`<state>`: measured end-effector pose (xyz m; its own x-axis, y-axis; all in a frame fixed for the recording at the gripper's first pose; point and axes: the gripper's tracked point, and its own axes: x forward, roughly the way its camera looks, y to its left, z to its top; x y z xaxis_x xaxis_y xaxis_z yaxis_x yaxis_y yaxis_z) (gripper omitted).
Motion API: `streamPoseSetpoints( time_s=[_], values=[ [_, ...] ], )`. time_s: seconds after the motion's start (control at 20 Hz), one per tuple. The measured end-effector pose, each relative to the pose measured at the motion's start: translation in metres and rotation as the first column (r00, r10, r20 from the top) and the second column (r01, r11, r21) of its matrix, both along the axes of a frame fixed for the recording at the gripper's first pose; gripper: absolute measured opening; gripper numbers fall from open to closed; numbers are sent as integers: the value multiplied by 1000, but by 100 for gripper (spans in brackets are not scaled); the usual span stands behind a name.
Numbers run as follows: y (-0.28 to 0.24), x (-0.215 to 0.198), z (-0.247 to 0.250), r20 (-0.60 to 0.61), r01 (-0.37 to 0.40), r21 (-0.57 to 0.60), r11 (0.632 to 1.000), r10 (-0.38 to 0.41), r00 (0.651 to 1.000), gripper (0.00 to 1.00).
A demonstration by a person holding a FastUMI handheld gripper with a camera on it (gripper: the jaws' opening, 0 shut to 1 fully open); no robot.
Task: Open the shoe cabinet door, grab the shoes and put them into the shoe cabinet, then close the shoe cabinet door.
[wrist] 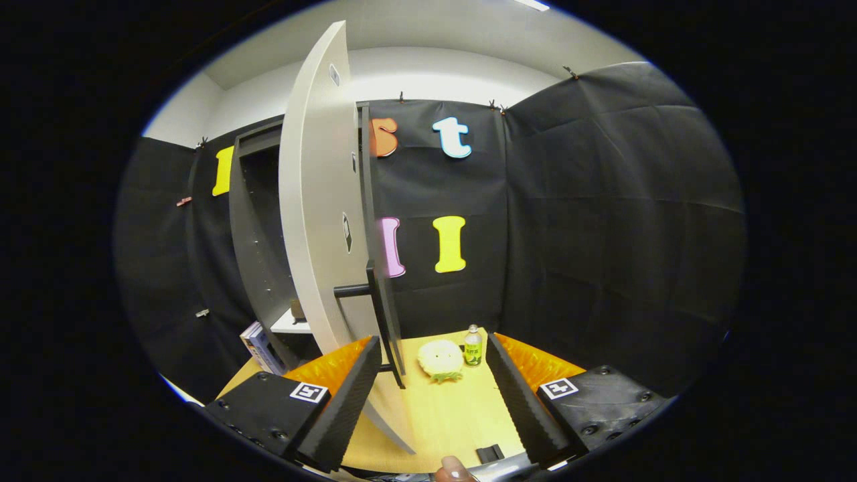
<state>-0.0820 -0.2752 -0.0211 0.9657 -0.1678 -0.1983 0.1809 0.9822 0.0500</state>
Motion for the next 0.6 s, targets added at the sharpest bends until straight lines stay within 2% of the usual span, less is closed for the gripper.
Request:
streamPoseSetpoints(
  time_s=[0.25, 0.6],
  values=[
    [10, 14, -5, -22, -39, 9, 999, 39, 999, 96],
    [89, 26, -12, -15, -166, -1, 986, 166, 986, 96]
  ],
)
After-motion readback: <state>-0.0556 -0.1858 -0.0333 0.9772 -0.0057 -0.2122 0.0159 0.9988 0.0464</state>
